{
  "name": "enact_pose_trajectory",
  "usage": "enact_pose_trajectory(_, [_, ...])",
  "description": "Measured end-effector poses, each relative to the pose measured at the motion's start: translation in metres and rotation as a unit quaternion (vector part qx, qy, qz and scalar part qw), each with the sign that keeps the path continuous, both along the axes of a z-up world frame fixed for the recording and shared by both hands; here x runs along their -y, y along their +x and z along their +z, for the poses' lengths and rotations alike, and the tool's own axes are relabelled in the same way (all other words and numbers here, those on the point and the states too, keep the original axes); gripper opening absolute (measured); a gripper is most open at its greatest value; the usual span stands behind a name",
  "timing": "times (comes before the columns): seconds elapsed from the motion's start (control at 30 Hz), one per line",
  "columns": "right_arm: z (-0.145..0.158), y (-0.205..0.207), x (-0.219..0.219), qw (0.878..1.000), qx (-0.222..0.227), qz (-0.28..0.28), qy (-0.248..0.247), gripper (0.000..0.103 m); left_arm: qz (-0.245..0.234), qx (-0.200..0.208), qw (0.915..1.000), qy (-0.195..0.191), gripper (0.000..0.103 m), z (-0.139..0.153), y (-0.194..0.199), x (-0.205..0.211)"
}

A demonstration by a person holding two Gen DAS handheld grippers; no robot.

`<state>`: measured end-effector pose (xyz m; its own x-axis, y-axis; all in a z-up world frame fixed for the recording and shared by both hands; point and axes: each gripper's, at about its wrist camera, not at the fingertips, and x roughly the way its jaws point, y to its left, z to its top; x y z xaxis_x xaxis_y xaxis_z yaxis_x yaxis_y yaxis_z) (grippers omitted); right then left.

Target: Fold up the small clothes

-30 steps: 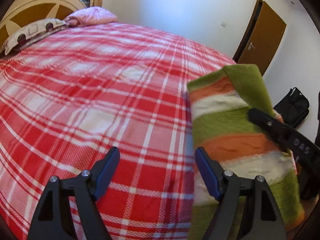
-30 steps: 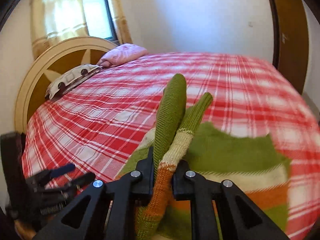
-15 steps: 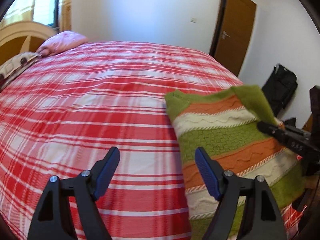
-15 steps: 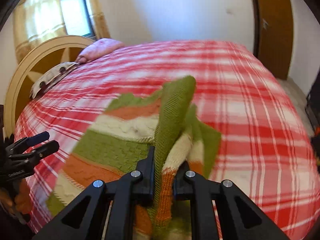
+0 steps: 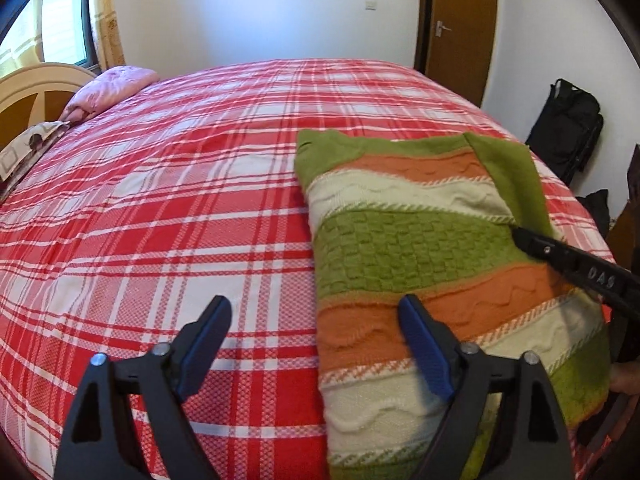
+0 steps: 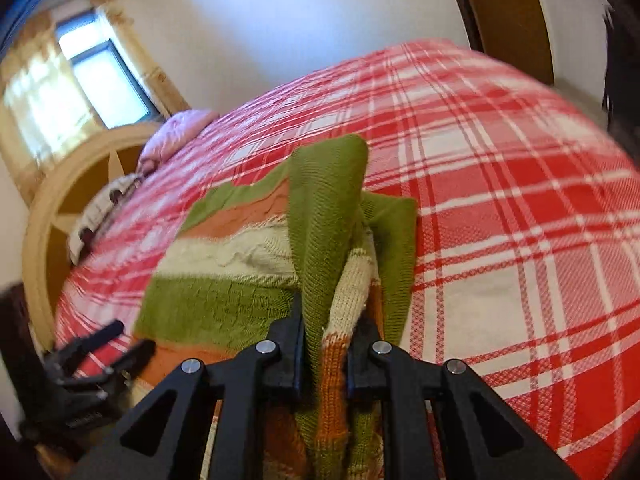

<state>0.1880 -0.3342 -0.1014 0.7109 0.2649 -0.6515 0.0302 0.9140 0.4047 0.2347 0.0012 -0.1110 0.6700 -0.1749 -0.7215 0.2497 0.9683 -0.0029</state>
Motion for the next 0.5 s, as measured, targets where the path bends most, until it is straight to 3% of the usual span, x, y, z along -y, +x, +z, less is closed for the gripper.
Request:
enact_pose_trajectory(0.07, [0.008,-0.006,0.001,1.000,-0.001,-0.002,-0.002,0.020,0.004,-0.006,1.0000,0.003,0.095,0.000,0.002,-0.001])
enact_pose_trajectory(0.23, [0.051,-0.051,0.002,0.989,0.052,-0.086,-0.108,0.021,-0.007,-0.008,0.9999,-0.012,0.094,0.011,-0.011,-0.016])
enact_pose_trajectory(0.37, [0.073,-0.045,-0.038,0.980,0.062,-0.033,-0.186,0.020,-0.009,0.006,0.9998,-0.016,0.094,0.015,-0.025,-0.015])
enact_pose_trajectory(0.5, [0.056,-0.007,-0.063,0.977,0.020,-0.001,-0.213,0.020,-0.040,-0.011,0.9991,-0.006,0.093,0.011,-0.033,0.010])
